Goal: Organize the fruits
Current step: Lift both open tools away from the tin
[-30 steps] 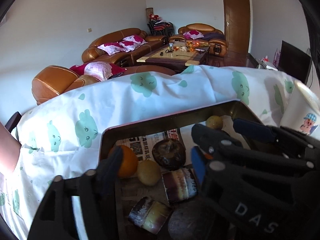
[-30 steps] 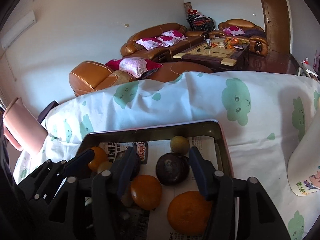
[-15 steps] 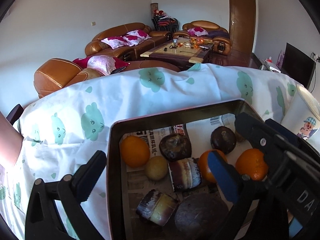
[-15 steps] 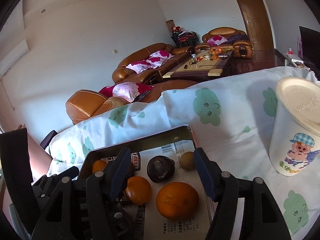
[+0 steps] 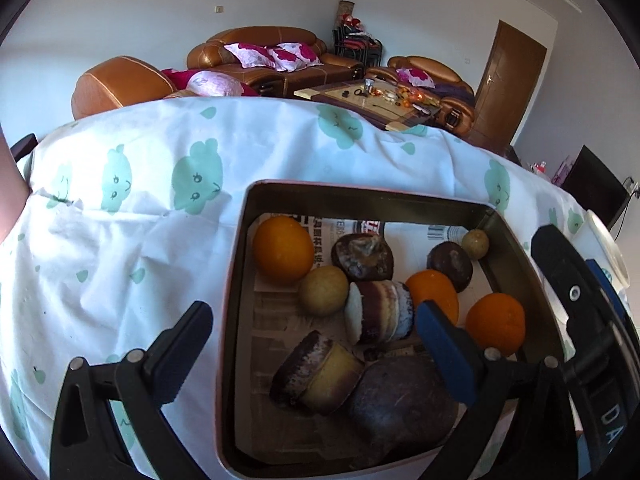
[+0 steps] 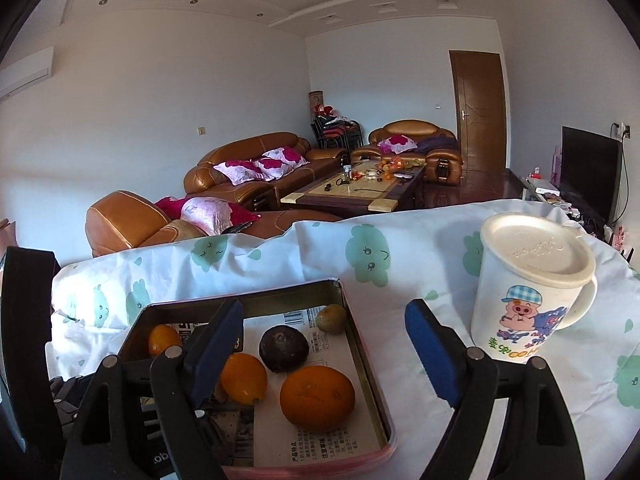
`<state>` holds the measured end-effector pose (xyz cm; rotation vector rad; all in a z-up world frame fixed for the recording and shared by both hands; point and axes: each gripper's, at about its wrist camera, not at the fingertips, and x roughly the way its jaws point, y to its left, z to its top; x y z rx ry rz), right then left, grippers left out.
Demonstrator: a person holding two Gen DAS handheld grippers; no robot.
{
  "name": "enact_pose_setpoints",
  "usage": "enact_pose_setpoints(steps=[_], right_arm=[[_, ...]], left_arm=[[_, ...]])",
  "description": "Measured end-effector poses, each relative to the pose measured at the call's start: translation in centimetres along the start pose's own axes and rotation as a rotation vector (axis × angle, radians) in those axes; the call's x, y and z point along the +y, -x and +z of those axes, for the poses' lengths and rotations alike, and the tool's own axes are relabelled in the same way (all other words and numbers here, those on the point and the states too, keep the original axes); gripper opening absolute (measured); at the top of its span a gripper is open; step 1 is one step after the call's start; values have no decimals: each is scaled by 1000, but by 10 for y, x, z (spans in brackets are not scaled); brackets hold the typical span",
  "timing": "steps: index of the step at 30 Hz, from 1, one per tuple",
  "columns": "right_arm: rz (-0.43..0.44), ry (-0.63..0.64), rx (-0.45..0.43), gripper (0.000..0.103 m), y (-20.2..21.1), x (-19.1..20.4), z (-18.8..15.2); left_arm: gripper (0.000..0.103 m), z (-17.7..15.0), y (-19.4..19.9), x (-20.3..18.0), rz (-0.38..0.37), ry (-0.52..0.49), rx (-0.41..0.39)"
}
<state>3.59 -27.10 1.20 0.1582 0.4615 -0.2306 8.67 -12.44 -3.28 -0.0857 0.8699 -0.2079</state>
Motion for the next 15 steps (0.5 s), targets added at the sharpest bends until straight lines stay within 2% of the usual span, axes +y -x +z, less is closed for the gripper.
enact_pose_setpoints(steps=[9,11,15], right_arm=[[19,-7,20,85,11,-5,-7],[34,-21,-3,85,19,-7,-8],[55,-27,-84,85,42,-8,-10]], left_arm=[[103,-12,31,-5,4,-109,-84],[103,-11,40,-3,3,-115,-138],[103,-19,62,-5,48,-146,-289]])
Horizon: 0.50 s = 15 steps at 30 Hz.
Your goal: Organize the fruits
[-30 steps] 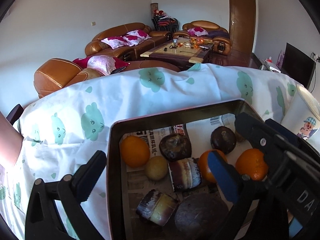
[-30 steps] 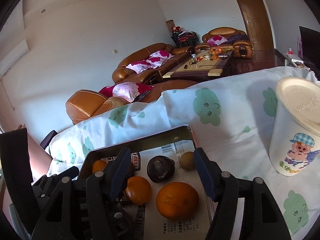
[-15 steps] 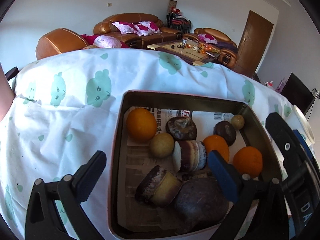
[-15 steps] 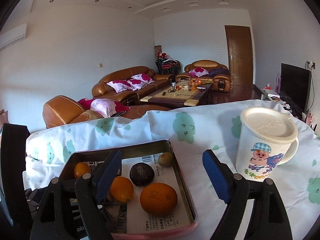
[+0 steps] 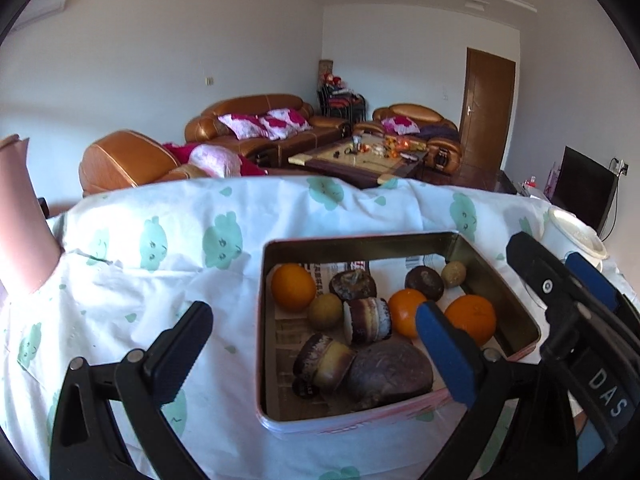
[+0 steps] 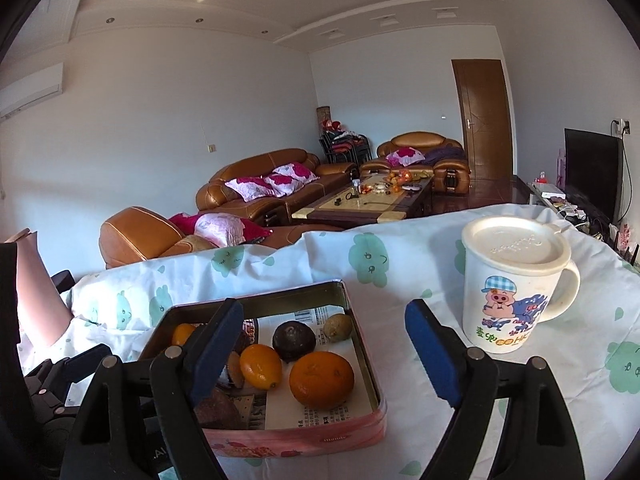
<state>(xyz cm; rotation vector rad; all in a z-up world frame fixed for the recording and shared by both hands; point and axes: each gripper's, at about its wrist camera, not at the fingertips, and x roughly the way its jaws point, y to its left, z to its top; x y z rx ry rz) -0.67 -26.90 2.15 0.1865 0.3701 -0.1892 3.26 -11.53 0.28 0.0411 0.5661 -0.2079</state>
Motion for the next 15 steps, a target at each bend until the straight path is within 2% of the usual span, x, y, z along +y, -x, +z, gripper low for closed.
enact_pose_setpoints(steps=[6,15], right_arm=[[4,-19,-108,85,35,-3,-2],[-19,4,-144,85,56,1,-12]], left_arm=[[103,-7,26,4,21,-30,-108],[103,-18,55,13,33,-16,-213]])
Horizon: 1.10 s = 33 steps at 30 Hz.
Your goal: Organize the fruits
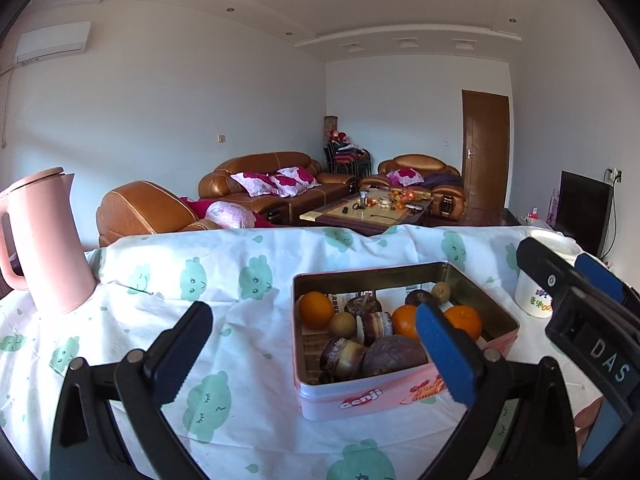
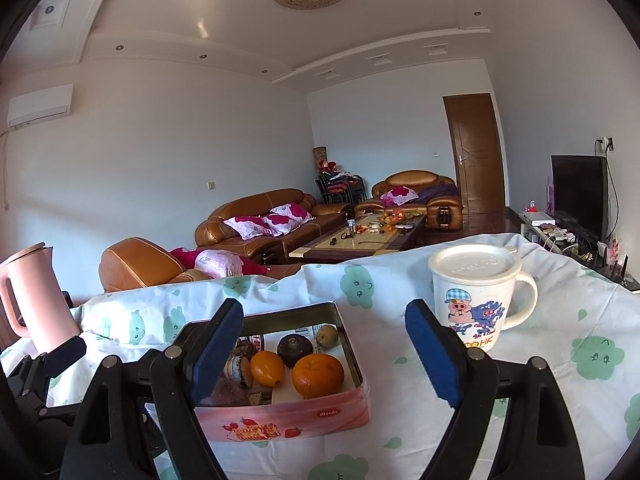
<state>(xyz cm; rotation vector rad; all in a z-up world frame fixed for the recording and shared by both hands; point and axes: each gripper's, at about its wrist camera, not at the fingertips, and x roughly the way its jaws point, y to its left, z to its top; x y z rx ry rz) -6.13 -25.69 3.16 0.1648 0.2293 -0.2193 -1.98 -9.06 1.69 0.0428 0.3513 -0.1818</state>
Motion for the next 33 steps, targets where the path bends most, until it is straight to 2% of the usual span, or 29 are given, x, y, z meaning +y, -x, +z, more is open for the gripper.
enact_pose_setpoints(steps=[3,14,33], right_arm=[[-1,17,-18,85,10,4,-2],[-13,14,-55,85,24,5,-6],[-17,15,-52,85,25,7,-6]], left_arm=[[103,-2,10,-1,9,-10,-22],[103,-6,17,1,14,-3,-27],[103,-8,21,2,23,1,-17]])
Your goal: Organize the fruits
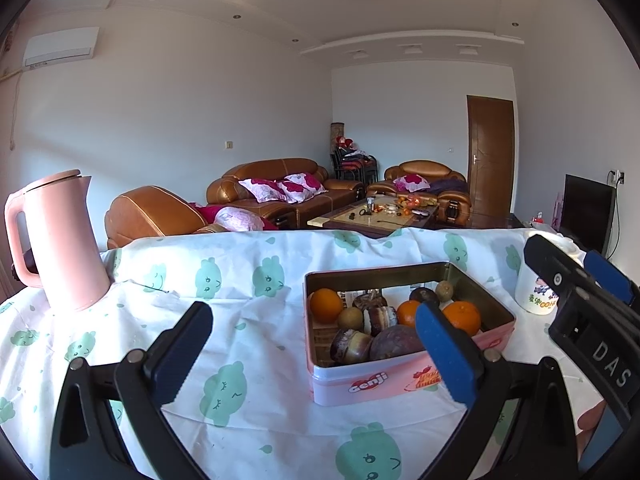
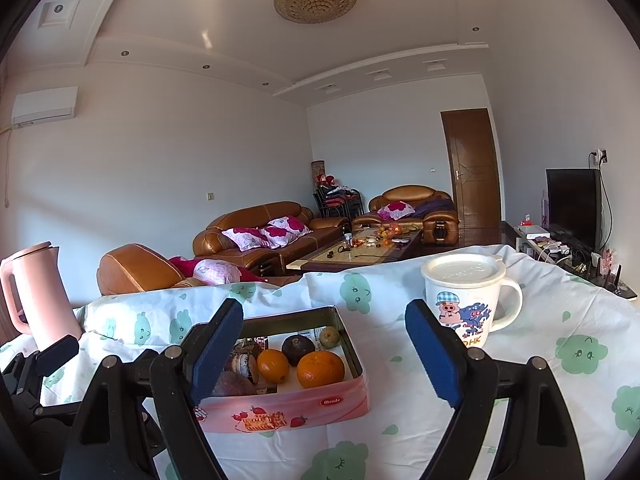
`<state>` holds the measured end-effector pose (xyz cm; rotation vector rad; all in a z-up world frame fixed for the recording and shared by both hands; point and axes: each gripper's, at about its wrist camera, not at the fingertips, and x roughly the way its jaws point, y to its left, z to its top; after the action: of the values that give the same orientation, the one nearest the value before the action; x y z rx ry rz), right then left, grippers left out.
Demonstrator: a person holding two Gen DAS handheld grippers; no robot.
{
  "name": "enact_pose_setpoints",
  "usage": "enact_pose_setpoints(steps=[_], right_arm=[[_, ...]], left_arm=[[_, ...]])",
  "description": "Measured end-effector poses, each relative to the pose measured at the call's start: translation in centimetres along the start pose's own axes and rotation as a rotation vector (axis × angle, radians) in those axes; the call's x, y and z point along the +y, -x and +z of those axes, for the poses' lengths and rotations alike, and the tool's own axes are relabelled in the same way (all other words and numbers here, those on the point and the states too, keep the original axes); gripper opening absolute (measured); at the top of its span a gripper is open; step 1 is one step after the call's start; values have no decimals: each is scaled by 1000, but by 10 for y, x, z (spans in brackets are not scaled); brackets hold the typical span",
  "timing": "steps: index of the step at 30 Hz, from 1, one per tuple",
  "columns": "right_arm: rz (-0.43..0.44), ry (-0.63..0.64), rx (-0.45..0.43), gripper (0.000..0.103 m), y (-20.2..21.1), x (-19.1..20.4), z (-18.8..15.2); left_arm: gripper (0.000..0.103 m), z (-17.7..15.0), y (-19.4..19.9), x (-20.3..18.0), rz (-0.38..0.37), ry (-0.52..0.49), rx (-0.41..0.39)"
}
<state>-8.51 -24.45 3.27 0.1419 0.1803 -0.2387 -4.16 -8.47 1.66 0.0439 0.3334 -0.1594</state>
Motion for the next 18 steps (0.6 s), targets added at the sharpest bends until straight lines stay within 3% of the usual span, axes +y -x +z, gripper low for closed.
enact_pose_setpoints(steps=[18], right_arm=[[-3,-4,2,85,1,-1,-1]], left_arm=[[103,-1,-3,4,15,10,15]])
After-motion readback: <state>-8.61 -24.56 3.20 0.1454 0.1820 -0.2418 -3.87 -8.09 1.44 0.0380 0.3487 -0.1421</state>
